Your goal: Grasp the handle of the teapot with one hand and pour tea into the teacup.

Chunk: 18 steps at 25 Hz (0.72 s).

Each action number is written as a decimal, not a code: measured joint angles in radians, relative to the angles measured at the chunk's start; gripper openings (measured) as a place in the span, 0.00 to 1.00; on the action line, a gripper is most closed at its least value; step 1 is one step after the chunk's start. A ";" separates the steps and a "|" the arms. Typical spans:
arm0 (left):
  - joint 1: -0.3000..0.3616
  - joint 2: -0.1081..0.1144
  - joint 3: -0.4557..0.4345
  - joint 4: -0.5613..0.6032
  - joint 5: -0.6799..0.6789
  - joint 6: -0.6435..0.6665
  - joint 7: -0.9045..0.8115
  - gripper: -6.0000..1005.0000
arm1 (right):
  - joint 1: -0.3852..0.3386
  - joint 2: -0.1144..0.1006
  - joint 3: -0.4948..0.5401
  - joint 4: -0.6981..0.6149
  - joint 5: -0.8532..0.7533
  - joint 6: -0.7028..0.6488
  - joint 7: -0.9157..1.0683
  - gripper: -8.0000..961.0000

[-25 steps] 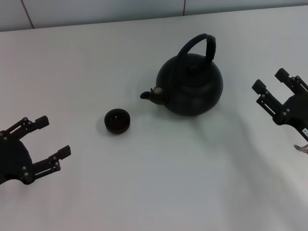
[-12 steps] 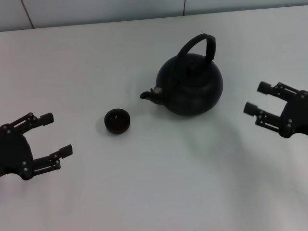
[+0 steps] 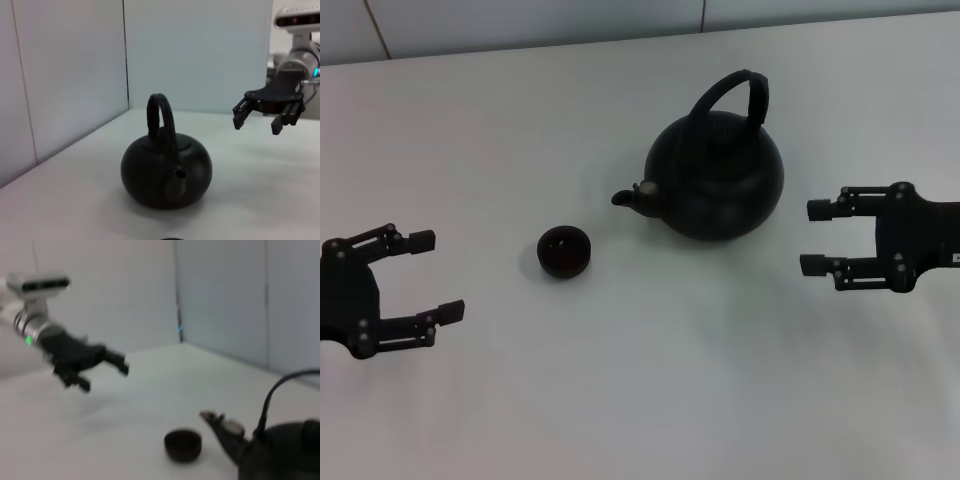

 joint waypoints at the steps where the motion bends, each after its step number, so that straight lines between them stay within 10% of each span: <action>1: -0.003 0.003 0.005 0.012 0.000 -0.002 -0.010 0.86 | 0.012 0.000 0.000 -0.009 -0.026 0.002 0.014 0.72; 18: -0.042 0.006 0.019 0.037 0.052 -0.006 -0.050 0.86 | 0.050 0.007 -0.019 -0.044 -0.096 0.012 0.031 0.72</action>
